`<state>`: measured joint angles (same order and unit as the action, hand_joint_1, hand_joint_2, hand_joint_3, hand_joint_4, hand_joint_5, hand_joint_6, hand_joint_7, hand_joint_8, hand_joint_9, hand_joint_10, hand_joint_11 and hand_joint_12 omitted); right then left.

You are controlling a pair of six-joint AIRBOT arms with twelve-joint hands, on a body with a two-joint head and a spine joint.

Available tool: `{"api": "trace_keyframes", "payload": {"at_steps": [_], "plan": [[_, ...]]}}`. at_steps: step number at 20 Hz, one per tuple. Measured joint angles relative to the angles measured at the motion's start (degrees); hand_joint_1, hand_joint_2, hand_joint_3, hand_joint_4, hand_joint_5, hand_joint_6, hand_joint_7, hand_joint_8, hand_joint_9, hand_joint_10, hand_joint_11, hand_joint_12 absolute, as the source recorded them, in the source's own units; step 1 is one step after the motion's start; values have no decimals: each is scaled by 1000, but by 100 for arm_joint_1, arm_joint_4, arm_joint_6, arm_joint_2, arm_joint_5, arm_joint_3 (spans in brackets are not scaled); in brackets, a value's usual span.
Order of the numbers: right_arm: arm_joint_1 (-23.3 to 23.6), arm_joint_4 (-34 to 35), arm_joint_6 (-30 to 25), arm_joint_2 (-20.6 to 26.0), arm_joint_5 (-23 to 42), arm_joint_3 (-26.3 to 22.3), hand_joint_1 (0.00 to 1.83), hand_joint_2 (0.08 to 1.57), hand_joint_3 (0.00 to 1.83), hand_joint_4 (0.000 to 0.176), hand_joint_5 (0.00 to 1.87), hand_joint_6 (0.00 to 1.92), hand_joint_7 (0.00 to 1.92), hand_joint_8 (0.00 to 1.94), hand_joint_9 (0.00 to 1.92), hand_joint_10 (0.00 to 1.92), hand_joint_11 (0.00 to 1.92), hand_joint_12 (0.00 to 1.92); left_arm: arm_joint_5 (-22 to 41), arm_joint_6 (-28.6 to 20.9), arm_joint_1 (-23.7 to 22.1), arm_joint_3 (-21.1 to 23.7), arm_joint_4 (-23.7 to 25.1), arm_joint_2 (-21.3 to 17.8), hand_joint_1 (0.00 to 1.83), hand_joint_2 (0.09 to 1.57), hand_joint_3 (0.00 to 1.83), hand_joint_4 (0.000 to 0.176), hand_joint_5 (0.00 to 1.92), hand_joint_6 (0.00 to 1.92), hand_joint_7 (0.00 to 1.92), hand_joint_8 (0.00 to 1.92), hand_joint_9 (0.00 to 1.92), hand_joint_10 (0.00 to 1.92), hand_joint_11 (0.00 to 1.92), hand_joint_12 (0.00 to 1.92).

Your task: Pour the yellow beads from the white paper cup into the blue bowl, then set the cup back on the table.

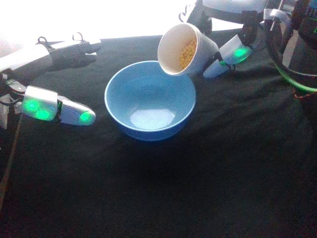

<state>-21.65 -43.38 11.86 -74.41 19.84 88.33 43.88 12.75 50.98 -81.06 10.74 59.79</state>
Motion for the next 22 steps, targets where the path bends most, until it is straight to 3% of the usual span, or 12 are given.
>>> {"api": "trace_keyframes", "payload": {"at_steps": [1, 2, 3, 4, 6, 8, 9, 10, 14, 18, 21, 22], "plan": [[31, -37, 0, 0, -13, -11, 1265, 1111, 0, 0, 1104, 488, 954, 1276, 770, 1238, 273, 1768, -4, 0, 2, 0, 2, 0, 832, 782, 3, 46, 105, 0, 286, 0, 275, 1, 0, 597], [61, -105, 0, 0, -37, -37, 1244, 1115, 0, 0, 1126, 693, 866, 1201, 582, 926, 54, 1641, -4, 0, 2, 0, 2, 0, 815, 785, 3, 47, 88, 3, 204, 0, 218, 0, 0, 500], [87, -173, 0, 0, -50, -52, 1244, 1115, 0, 0, 1126, 693, 866, 1201, 582, 926, 54, 1641, -4, 0, 2, 0, 0, 0, 815, 785, 3, 47, 88, 3, 204, 0, 218, 0, 0, 500], [205, -330, -4, 0, -68, -92, 1161, 1115, 0, 0, 998, 935, 841, 171, 537, 262, 1, 995, -9, 0, 0, 0, 2, 0, 785, 779, 2, 46, 99, 2, 153, 0, 187, 0, 86, 411], [258, -411, -4, 0, -61, -114, 1157, 1114, 2, 0, 983, 962, 892, 23, 583, 80, 0, 884, -7, -2, 2, 0, 0, 0, 753, 779, 1, 54, 107, 0, 181, 0, 223, 2, 124, 379], [295, -555, -4, 0, -76, -136, 1158, 1113, 0, 0, 985, 959, 884, 9, 557, 22, 0, 677, -11, -4, 0, 0, 0, 0, 766, 771, 0, 66, 100, 0, 206, 3, 255, 2, 147, 308], [295, -636, -4, 0, -109, -151, 1165, 1104, 0, 0, 1005, 924, 931, 14, 631, 37, 0, 732, -15, -4, 2, 0, 0, 0, 770, 769, 0, 46, 107, 3, 242, 16, 270, 7, 162, 314], [295, -704, -4, 0, -153, -179, 1223, 1084, 9, 0, 1093, 821, 976, 748, 794, 74, 0, 838, -22, -4, 2, 0, 2, 0, 795, 760, 0, 47, 117, 0, 272, 2, 281, 2, 154, 343], [413, -1021, -9, 0, -245, -247, 1240, 1089, 0, 0, 1092, 741, 997, 1023, 861, 46, 0, 838, -31, -9, 0, 0, 7, 0, 819, 774, 0, 51, 119, 0, 305, 3, 286, 0, 29, 573], [520, -1327, -11, 0, -256, -369, 1240, 1078, 0, 18, 1115, 742, 1013, 956, 865, 20, 0, 744, -35, -11, 0, 0, 7, 0, 821, 772, 0, 33, 124, 1, 304, 2, 288, 1, 32, 606], [544, -1397, -9, -7, -271, -372, 1243, 1082, 0, 0, 1119, 656, 1002, 1051, 865, 17, 0, 778, -39, -11, 2, 0, 4, 0, 806, 767, 0, 44, 124, 4, 303, 1, 292, 5, 43, 615], [586, -1491, -7, -4, -306, -387, 1192, 1074, 12, 0, 1065, 808, 868, 457, 707, 3, 0, 547, -39, -11, 2, 0, 7, 0, 814, 763, 0, 27, 129, 6, 305, 2, 293, 5, 30, 609]]}}
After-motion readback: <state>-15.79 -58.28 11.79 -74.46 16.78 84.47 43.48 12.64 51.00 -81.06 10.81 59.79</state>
